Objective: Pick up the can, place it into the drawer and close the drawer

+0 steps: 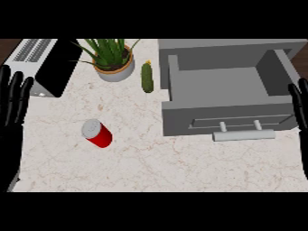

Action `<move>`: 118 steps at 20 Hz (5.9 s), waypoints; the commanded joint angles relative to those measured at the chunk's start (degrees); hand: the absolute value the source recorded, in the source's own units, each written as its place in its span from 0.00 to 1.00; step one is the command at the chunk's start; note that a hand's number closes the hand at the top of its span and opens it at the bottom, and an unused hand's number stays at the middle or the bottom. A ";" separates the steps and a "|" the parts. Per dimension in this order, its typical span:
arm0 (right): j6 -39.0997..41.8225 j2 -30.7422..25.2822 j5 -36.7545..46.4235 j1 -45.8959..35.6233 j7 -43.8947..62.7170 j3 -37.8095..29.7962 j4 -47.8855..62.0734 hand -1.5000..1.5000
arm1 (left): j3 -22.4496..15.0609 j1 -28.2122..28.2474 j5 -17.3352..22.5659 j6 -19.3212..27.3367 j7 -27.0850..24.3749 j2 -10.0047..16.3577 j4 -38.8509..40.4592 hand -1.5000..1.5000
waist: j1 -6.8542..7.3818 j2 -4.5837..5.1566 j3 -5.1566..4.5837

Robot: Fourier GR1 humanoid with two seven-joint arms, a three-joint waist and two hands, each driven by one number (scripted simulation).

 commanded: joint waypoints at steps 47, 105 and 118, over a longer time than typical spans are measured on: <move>7.08 0.09 -3.33 11.47 4.37 -9.51 2.23 0.00 | 1.51 -11.33 15.68 -49.33 1.41 7.29 36.46 0.00 | 2.10 2.01 -1.82; 10.54 2.63 -3.15 13.62 0.76 -11.74 2.65 0.00 | -4.39 -31.79 -15.05 -36.34 -53.38 12.17 102.48 0.00 | 0.72 2.47 -1.93; 8.12 3.89 -2.38 11.18 8.91 -9.34 -3.44 0.00 | -6.21 -34.80 -16.02 -33.72 -50.91 6.62 102.86 0.00 | 1.25 2.34 -1.92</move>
